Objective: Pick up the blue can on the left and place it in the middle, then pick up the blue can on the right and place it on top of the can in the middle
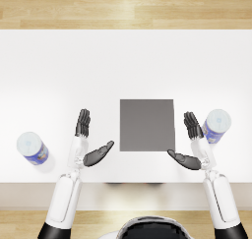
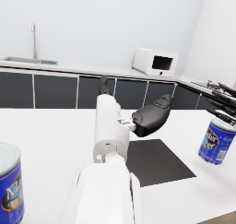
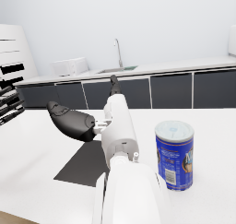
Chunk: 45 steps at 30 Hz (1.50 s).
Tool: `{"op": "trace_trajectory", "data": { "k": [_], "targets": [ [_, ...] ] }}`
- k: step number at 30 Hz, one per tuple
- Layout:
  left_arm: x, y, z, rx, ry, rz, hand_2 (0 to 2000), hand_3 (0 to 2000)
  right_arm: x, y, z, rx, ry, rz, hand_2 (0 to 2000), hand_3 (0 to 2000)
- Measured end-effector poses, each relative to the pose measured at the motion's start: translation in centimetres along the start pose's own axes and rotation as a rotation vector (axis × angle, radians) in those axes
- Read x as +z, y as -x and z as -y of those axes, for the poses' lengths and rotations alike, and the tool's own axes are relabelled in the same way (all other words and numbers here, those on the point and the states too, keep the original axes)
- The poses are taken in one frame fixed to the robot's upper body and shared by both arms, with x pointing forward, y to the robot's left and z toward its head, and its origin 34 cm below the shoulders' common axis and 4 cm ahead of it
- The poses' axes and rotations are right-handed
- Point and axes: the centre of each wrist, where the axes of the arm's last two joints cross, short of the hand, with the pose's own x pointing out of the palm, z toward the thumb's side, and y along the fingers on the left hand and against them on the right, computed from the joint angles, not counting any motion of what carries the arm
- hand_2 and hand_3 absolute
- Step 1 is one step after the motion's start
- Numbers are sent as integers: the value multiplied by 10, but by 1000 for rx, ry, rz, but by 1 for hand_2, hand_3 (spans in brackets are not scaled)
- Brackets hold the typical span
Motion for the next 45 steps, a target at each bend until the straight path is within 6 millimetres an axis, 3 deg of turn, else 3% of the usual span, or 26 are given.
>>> {"op": "trace_trajectory", "data": {
  "k": [20,23,30,35,40,45],
  "targets": [
    [-4,-2,1,-52,-36,1,0,0,-4,-2,0,-43,38,12,0,0],
    [11,1,9,-72,-125,-4,0,0,9,-5,0,-76,124,-29,0,0],
    [50,40,38,160,-299,-336,0,0,37,18,-14,-242,231,-358,0,0],
    [66,69,59,351,-350,-415,0,0,49,36,-19,-341,260,-441,0,0],
    [62,92,78,494,-323,-420,0,0,43,51,-23,-402,227,-446,0,0],
    [40,107,87,570,-232,-384,0,0,22,64,-23,-440,144,-420,0,0]
  ]
}}
